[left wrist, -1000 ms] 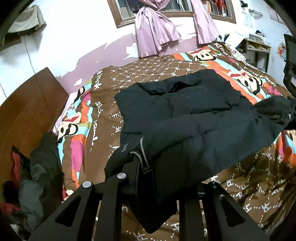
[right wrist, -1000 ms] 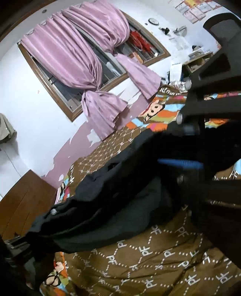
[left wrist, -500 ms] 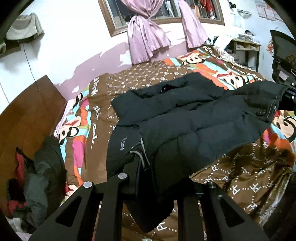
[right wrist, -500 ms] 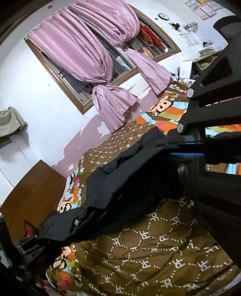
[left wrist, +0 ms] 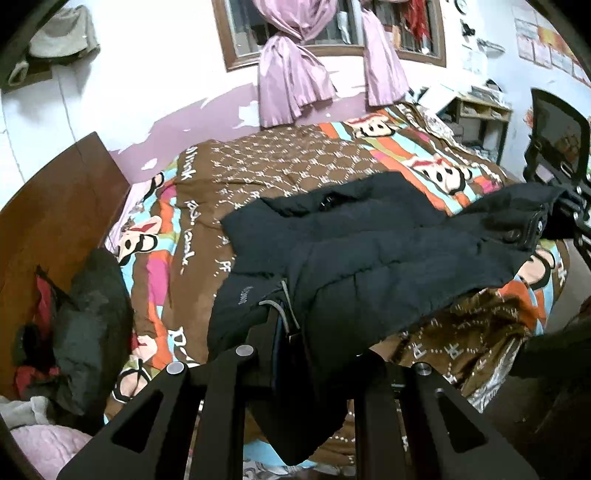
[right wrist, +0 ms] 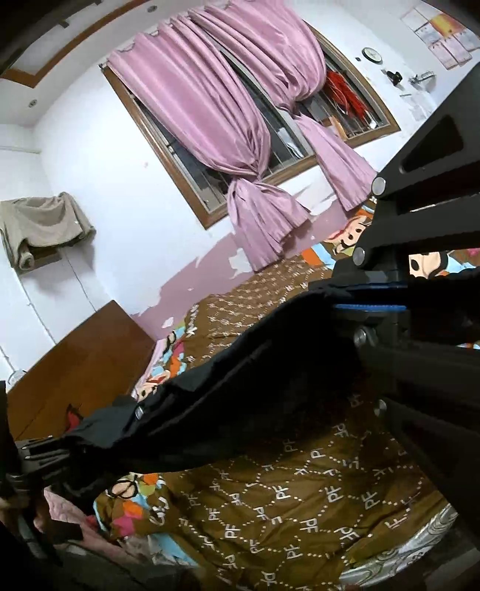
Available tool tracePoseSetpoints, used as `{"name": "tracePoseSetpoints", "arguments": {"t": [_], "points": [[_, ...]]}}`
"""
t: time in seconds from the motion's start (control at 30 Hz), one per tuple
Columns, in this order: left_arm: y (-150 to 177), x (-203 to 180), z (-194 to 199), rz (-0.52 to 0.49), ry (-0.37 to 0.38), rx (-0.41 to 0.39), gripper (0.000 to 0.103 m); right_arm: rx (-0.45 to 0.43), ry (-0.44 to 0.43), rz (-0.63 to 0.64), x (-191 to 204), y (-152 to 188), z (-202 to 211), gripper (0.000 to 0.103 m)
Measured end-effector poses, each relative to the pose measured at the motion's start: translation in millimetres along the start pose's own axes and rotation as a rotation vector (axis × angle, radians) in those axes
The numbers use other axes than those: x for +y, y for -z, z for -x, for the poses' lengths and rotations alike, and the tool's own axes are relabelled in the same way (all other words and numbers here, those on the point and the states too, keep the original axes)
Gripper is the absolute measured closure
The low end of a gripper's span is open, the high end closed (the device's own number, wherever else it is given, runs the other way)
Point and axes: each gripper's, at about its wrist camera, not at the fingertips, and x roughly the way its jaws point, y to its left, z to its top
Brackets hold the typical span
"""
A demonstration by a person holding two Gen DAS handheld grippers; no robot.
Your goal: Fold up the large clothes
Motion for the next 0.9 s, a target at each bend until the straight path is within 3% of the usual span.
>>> {"name": "tracePoseSetpoints", "arguments": {"t": [0.23, 0.57, 0.9], "points": [[-44, 17, -49, 0.040, -0.029, -0.006, 0.089, 0.052, 0.011, -0.013, -11, -13, -61, 0.098], [-118, 68, -147, 0.102, -0.068, -0.067, 0.089, 0.121, 0.106, -0.112, -46, -16, -215, 0.098], [-146, 105, -271, 0.161, -0.078, -0.029, 0.089, 0.194, 0.134, -0.156, -36, 2, -352, 0.098]]}}
